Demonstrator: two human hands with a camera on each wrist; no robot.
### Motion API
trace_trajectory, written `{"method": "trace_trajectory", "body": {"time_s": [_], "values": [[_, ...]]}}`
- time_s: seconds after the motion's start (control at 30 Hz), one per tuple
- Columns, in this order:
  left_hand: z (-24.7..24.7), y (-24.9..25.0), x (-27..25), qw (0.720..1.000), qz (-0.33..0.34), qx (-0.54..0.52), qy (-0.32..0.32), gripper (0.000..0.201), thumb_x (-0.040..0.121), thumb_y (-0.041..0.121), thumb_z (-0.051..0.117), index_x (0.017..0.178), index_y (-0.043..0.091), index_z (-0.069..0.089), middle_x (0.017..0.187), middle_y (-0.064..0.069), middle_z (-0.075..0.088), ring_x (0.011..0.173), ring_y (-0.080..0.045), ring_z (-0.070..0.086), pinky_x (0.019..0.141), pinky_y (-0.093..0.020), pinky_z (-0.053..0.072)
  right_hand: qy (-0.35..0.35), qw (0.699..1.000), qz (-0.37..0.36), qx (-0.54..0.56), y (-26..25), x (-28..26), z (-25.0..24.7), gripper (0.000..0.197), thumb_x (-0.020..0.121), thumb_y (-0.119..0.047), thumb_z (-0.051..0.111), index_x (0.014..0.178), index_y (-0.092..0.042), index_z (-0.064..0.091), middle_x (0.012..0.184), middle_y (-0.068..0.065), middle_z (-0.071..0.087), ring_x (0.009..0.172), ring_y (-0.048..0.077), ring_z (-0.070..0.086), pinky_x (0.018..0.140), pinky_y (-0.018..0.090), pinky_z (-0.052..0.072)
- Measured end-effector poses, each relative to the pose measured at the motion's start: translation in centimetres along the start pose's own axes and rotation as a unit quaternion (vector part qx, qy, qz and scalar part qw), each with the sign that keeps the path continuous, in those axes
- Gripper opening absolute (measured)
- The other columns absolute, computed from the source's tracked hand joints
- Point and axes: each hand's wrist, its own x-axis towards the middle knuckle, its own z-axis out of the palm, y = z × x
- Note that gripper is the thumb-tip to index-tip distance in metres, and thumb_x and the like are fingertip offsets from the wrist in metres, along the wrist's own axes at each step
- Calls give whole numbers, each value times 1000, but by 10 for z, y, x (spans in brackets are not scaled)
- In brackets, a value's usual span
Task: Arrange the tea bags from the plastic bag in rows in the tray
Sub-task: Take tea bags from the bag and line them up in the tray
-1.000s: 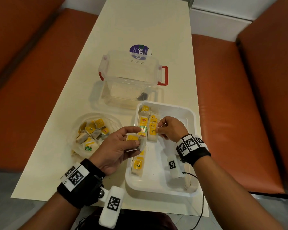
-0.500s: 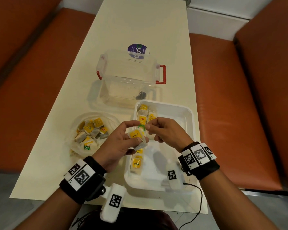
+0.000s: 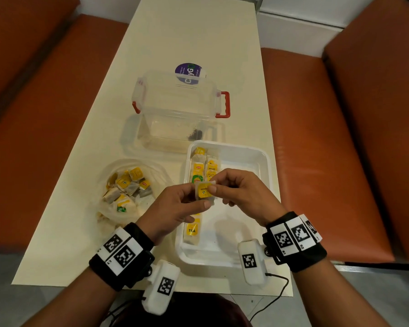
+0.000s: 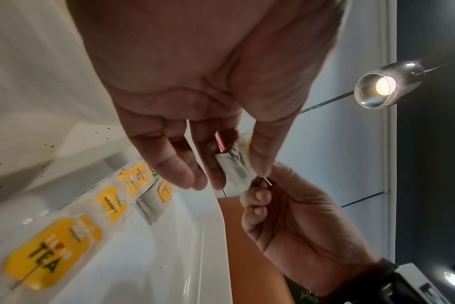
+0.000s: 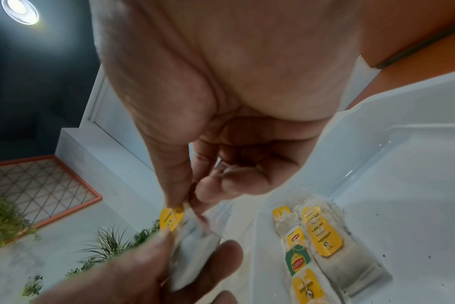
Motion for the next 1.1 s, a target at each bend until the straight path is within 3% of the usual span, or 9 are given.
{"method": "trace_trajectory", "body": {"time_s": [0.1,0.17,0.33,0.47,0.6,0.73,0.87,1.1], "values": [[-1,-5,-1,1000,-2,-6,14,20,87,17,76,107,21,73,101,-2,77,91,-14,69,77,-37,52,4,1000,-4,8,-1,-5,1,8,89,-11,74,94,-6,71,76,7,64,59,7,54,56,17,43],[-1,-6,-3,1000,-1,-17,6,24,84,18,78,106,22,71,101,-4,76,87,-14,68,74,-36,53,9,1000,-2,11,0,-6,2,7,89,-11,74,94,-7,71,75,5,63,58,7,54,55,17,43],[-3,-10,-6,1000,7,7,17,10,88,17,74,97,23,75,92,-8,75,80,-16,69,70,-35,51,11,1000,4,-6,1,-7,6,7,90,-13,73,95,-9,71,76,3,65,60,7,57,57,20,45],[-6,-12,-10,999,-9,26,18,28,82,28,80,108,30,70,93,-1,76,78,-19,73,59,-29,48,15,1000,10,4,6,-9,9,4,92,-11,70,95,-10,68,73,-4,68,60,8,60,57,20,46],[-10,-15,-20,998,-20,17,52,33,90,29,73,120,34,60,96,-2,76,77,-19,74,52,-24,44,37,999,38,-8,17,-6,1,3,93,-12,70,94,-11,67,71,-4,68,59,10,61,56,21,46],[-23,-25,-29,996,-18,28,84,14,92,27,70,105,25,68,91,-4,75,69,-13,66,50,-25,40,27,993,82,-76,33,7,-6,4,93,-17,71,93,-15,67,74,0,70,62,10,63,59,25,47],[-30,-31,-37,995,-25,23,89,11,92,24,69,101,18,69,87,-6,73,64,-11,60,46,-23,36,-14,983,145,-115,46,28,-6,5,92,-16,72,92,-14,67,76,4,70,66,14,64,59,24,47],[-35,-36,-43,994,-30,15,102,9,92,23,68,99,18,69,85,-4,72,64,-12,59,46,-22,34,46,972,178,-149,66,59,-6,8,90,-18,74,86,-16,67,71,6,68,61,16,58,61,27,50]]}}
